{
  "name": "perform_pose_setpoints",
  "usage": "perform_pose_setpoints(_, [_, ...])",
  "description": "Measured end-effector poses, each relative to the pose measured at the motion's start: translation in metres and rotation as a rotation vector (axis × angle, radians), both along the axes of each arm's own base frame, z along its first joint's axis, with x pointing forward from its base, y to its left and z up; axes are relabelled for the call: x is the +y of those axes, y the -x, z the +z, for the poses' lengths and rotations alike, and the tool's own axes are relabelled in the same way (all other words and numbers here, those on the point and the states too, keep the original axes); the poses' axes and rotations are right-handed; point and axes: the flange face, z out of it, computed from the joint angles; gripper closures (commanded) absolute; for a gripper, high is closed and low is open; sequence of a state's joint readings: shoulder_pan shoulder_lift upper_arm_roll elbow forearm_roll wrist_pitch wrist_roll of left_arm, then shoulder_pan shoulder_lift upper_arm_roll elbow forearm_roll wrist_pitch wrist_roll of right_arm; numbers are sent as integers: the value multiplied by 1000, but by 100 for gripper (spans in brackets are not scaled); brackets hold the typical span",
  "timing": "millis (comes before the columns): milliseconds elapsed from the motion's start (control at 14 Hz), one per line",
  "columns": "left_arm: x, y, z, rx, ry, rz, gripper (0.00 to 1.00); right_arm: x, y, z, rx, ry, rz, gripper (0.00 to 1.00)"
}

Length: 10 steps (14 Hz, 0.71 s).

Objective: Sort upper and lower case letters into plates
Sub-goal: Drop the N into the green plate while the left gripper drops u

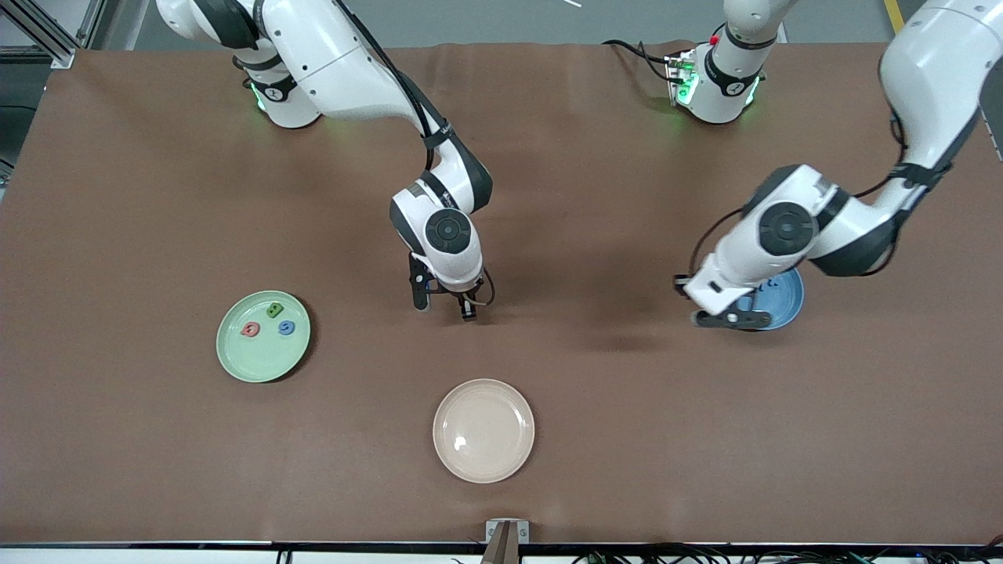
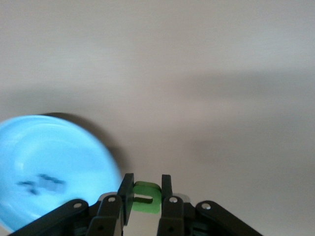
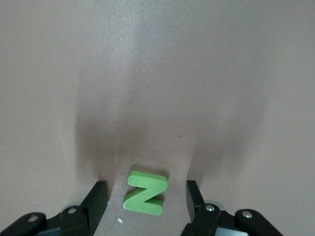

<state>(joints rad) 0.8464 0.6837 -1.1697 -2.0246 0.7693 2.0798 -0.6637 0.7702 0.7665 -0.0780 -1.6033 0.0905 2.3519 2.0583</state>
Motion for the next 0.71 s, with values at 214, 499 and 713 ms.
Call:
perform_pose_setpoints(214, [49,6,-22,-44,-3,-44,91,2,-2,3,-10,-4,6,99])
perform_pose_setpoints(499, [80,16,-63,-81,5,-94,91,-8,-12,6,-22,2,55,100])
perform_pose_setpoints(713, [96,20,-79,-92,10,-127,90,-41,-43,16,-42,-1,156,100])
